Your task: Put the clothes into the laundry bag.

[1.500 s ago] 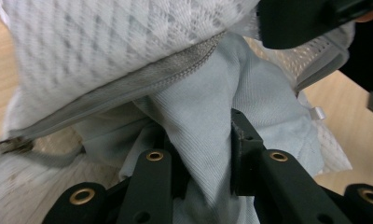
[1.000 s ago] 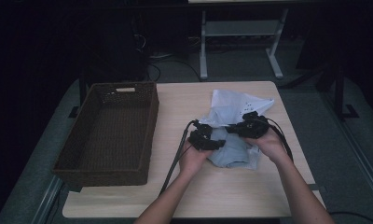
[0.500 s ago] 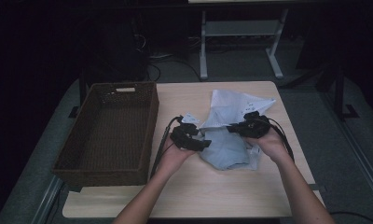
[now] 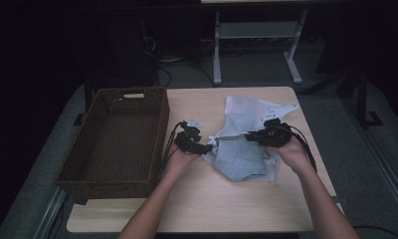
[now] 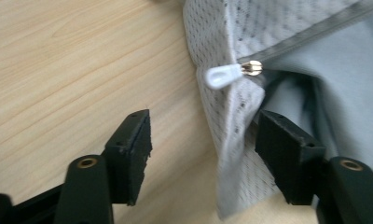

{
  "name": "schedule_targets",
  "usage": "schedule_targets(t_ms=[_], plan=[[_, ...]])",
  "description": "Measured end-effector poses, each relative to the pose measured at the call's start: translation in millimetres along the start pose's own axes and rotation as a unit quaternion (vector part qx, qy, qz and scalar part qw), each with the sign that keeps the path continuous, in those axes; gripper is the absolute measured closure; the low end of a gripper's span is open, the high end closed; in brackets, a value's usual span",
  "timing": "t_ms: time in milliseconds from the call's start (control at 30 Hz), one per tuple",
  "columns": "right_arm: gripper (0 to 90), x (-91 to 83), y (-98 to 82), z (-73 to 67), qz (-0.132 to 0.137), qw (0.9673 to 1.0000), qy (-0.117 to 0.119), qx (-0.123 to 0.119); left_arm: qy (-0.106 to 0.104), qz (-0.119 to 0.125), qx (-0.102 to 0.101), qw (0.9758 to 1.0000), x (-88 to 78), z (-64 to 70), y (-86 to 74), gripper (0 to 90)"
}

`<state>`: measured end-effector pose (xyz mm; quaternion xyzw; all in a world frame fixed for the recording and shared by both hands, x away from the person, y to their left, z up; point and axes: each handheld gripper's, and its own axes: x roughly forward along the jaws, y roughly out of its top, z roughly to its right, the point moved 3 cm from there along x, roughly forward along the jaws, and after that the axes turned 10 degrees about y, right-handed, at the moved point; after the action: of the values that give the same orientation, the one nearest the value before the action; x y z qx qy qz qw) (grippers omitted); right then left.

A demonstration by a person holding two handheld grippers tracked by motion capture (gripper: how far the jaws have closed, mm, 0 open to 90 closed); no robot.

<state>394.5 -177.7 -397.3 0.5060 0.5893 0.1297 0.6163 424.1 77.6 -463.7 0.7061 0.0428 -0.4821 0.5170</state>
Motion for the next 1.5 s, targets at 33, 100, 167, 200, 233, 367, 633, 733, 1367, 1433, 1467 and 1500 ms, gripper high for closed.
schedule_targets(t_ms=[33, 100, 167, 200, 233, 367, 633, 733, 1367, 1433, 1467, 1500], plan=[[87.6, -0.2, -0.1, 0.1, 0.000, 1.0000, 0.000, -0.001, -0.006, -0.001, 0.000, 1.0000, 2.3, 0.1, 0.3, 38.9], [87.6, -0.6, -0.2, 0.2, 0.000, 1.0000, 0.000, -0.001, -0.019, -0.002, 0.006, 0.9998, 6.4, 1.5, 1.4, 43.1], [87.6, -0.9, -0.4, 0.1, 0.000, 1.0000, -0.001, 0.000, -0.032, -0.002, 0.010, 0.9994, 8.7, 3.4, 3.2, 49.0], [87.6, -1.1, -0.4, 0.2, 0.000, 1.0000, -0.001, 0.001, -0.038, -0.001, 0.011, 0.9992, 9.6, 4.6, 4.2, 52.7], [87.7, -1.2, -0.5, 0.3, 0.000, 1.0000, -0.001, 0.001, -0.043, -0.001, 0.015, 0.9990, 9.9, 5.6, 5.3, 57.0], [87.6, -1.5, -1.2, 1.2, 0.000, 1.0000, -0.001, 0.001, -0.056, -0.002, 0.022, 0.9982, 9.1, 8.6, 7.9, 78.4], [87.6, -0.9, -2.0, 0.5, -0.001, 1.0000, 0.003, 0.000, -0.075, -0.015, 0.011, 0.9970, -4.8, 12.1, 1.1, 88.3], [87.4, -0.1, -2.8, -0.6, -0.003, 1.0000, 0.007, 0.002, -0.082, -0.016, 0.003, 0.9965, -13.9, 14.6, -4.3, 88.3], [61.7, 5.4, -12.4, -11.0, -0.009, 0.9992, 0.035, 0.019, -0.098, 0.001, -0.020, 0.9950, -50.0, 36.7, -50.5, 88.2], [52.5, 0.4, -12.9, -18.3, -0.007, 0.9996, 0.026, 0.012, -0.100, 0.003, -0.017, 0.9948, -51.2, 36.7, -50.8, 88.2], [50.4, -2.8, -13.1, -22.0, -0.006, 0.9997, 0.024, 0.008, -0.103, 0.003, -0.019, 0.9945, -51.5, 36.7, -51.3, 88.2], [48.1, -5.9, -13.4, -26.2, -0.006, 0.9996, 0.025, 0.007, -0.105, 0.003, -0.018, 0.9943, -51.5, 36.6, -51.7, 88.2]])
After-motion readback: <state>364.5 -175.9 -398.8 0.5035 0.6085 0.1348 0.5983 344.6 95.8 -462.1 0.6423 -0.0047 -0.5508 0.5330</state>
